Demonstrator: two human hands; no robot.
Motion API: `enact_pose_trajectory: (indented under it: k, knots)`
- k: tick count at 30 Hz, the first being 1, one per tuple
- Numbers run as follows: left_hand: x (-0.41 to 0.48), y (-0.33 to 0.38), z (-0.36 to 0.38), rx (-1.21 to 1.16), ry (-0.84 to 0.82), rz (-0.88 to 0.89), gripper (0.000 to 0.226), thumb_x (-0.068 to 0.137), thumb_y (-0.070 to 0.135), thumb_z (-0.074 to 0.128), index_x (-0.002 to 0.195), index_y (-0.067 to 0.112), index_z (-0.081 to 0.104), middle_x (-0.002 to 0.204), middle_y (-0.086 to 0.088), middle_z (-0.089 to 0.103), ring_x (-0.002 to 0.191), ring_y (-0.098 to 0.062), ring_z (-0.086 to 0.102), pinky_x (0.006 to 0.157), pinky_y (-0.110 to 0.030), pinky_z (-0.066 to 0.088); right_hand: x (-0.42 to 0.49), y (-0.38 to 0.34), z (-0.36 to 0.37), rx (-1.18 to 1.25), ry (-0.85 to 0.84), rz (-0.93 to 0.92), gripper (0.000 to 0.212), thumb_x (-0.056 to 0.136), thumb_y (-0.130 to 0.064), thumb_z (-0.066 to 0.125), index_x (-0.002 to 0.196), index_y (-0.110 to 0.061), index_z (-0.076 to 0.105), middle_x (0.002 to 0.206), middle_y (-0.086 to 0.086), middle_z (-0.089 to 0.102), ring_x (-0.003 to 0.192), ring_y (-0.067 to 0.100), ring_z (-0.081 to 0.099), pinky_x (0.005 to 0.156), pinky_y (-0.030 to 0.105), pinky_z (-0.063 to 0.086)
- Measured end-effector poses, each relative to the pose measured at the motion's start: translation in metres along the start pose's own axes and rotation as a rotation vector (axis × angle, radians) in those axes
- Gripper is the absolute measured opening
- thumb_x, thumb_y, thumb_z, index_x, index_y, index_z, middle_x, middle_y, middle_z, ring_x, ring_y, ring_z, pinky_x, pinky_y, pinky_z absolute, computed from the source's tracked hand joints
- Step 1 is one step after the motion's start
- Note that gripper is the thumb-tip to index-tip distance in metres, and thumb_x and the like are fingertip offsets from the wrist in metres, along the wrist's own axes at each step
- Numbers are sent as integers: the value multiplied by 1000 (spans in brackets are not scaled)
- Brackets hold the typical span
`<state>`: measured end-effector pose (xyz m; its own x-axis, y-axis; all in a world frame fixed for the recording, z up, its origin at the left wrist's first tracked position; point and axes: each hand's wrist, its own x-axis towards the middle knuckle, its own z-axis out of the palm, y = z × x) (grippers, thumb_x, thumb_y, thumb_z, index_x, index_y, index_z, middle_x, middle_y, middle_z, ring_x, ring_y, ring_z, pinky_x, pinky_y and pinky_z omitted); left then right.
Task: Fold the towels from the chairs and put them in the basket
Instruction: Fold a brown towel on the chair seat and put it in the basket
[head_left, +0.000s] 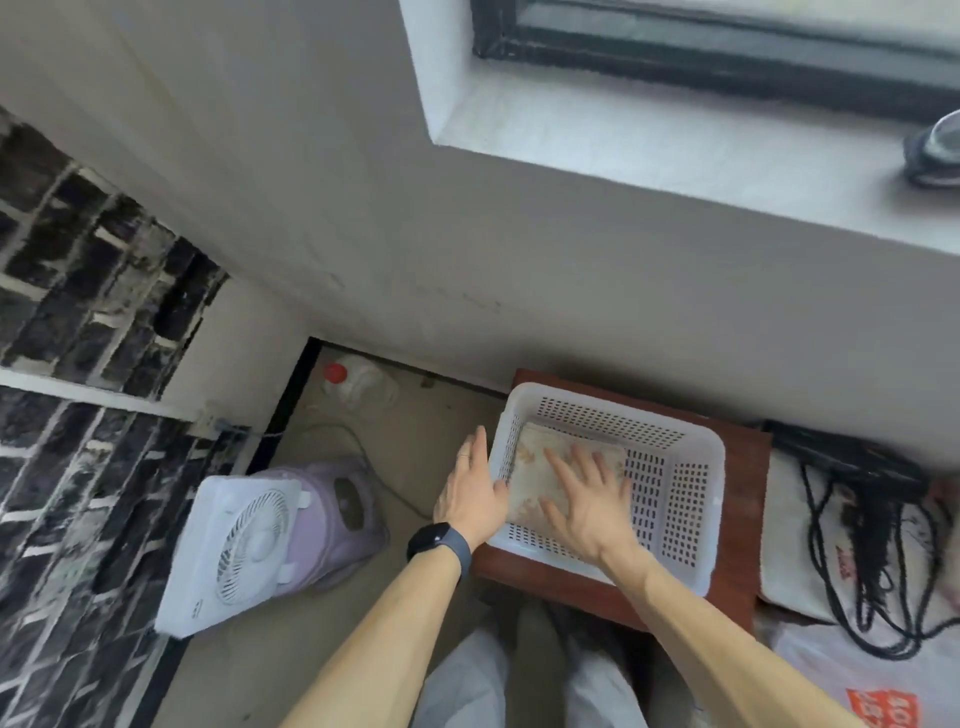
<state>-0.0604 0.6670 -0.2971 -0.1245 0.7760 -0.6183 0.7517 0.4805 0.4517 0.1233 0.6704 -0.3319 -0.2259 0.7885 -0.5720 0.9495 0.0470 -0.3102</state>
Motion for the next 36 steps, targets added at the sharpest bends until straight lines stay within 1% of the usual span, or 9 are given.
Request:
enact_pose_trajectory:
  k: [5,9,13,17,19,24,28,33,36]
  knots:
    - [-50,-11,-14,-114,195,-58,75,96,25,51,157,34,8,165,2,16,145,-26,32,113,-42,36,-47,-16,-43,-12,131,-220,54,95,-53,43,148,-39,41,153,-4,47,144,24,36,117,53,28]
    - [-106,-35,-24,-220,386,-162,69,97,21,51,156,33,17,162,1,22,145,-25,31,116,-41,32,-72,-54,-71,-77,145,-499,48,94,-50,43,139,-38,55,144,-12,55,140,21,43,113,42,34]
    - [-183,-71,-30,-320,583,-298,67,95,19,53,155,31,25,160,0,30,145,-20,31,115,-35,31,-98,-110,-80,-65,138,-755,48,89,-55,41,127,-37,64,129,-15,66,131,23,53,108,44,44]
    - [-270,-124,-32,-434,776,-478,60,94,15,55,150,26,38,154,-2,40,141,-21,38,112,-28,32,-133,-193,-69,-62,90,-1086,41,86,-48,51,118,-31,69,117,-11,72,118,24,63,104,42,48]
    - [-320,-151,-29,-470,871,-593,57,94,15,55,148,26,41,150,-1,44,138,-22,41,108,-24,30,-160,-239,-57,-89,24,-1222,40,85,-46,50,116,-29,70,115,-10,73,116,24,64,105,40,46]
    - [-450,-216,-11,-557,1072,-881,52,95,17,57,146,22,45,145,-5,50,129,-27,49,105,-31,35,-254,-347,-8,-175,-178,-1455,40,89,-46,47,114,-27,71,112,-9,72,118,20,58,103,30,39]
    - [-550,-270,19,-569,1217,-1079,49,93,23,58,141,27,49,140,-1,55,128,-26,50,104,-37,43,-331,-418,55,-211,-338,-1603,45,88,-54,42,115,-30,71,115,-7,72,115,22,60,104,34,42]
    - [-661,-335,49,-638,1306,-1251,51,94,29,56,144,33,45,144,2,51,133,-24,46,106,-40,43,-427,-487,143,-289,-471,-1769,32,93,-52,49,116,-39,67,123,-13,68,120,20,58,103,39,45]
    - [-724,-369,62,-662,1357,-1330,49,96,30,55,144,31,46,145,1,50,133,-24,45,108,-41,41,-490,-526,187,-373,-535,-1861,35,92,-54,46,120,-42,64,125,-14,66,117,15,59,103,42,47]
